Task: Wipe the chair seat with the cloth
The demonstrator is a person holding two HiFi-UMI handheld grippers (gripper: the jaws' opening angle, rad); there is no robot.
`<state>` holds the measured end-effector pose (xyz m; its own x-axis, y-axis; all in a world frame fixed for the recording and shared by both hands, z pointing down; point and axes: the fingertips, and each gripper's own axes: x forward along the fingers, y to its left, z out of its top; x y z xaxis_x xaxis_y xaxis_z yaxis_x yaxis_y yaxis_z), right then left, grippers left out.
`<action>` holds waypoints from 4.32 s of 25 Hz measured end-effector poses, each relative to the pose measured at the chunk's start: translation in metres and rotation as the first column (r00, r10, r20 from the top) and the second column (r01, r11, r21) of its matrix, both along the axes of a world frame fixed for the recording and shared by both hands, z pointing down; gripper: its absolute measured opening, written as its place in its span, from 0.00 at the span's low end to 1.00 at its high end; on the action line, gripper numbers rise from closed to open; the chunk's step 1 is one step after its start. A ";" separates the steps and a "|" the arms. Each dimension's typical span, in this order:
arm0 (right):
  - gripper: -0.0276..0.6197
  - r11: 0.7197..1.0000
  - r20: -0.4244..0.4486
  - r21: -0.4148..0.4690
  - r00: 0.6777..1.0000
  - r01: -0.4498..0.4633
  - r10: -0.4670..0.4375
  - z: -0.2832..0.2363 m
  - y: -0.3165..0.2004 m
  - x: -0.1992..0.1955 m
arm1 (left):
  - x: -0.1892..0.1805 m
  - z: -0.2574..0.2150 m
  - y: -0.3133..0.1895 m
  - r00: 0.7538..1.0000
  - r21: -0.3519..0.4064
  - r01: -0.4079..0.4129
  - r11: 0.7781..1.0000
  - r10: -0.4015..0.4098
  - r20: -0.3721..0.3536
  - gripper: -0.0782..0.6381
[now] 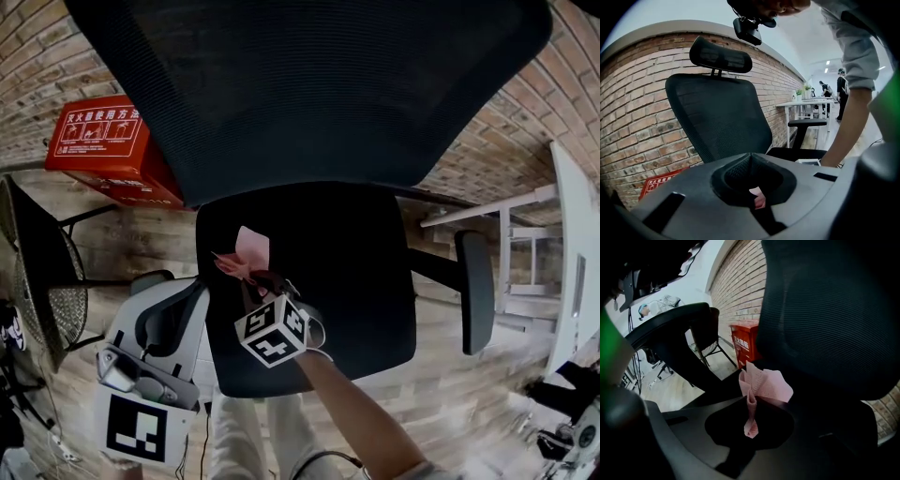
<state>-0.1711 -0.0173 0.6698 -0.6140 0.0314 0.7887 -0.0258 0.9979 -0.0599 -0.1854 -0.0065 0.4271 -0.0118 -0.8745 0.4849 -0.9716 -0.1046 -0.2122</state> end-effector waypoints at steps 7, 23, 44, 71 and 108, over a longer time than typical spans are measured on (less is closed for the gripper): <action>0.13 0.989 -0.034 0.062 0.990 -0.133 0.135 0.013 -0.052 0.050 | 0.018 0.006 -0.002 1.000 -0.008 -0.008 1.000 0.008 -0.017 0.13; 0.13 0.813 -0.088 0.218 0.819 -0.540 0.567 0.016 -0.194 0.223 | 0.068 0.012 -0.032 0.995 -0.020 -0.092 0.996 0.091 -0.029 0.13; 0.13 0.678 -0.090 0.023 0.674 -0.735 0.733 0.018 -0.159 0.242 | 0.056 0.004 -0.022 0.996 -0.013 -0.081 0.997 0.080 -0.045 0.13; 0.13 0.942 -0.041 -0.228 0.969 -0.247 0.244 0.004 0.112 0.087 | 0.017 -0.013 0.035 0.998 0.006 0.031 1.000 -0.030 -0.061 0.13; 0.13 0.708 -0.173 0.156 0.686 -0.689 0.706 0.012 -0.107 0.374 | 0.098 0.000 -0.027 0.990 -0.041 -0.111 0.993 0.107 -0.091 0.13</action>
<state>0.2030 -0.1243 0.6822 -0.2597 -0.4024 0.8779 -0.7192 0.6873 0.1023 -0.0876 -0.0339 0.4271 0.1272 -0.8449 0.5195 -0.9687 -0.2184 -0.1180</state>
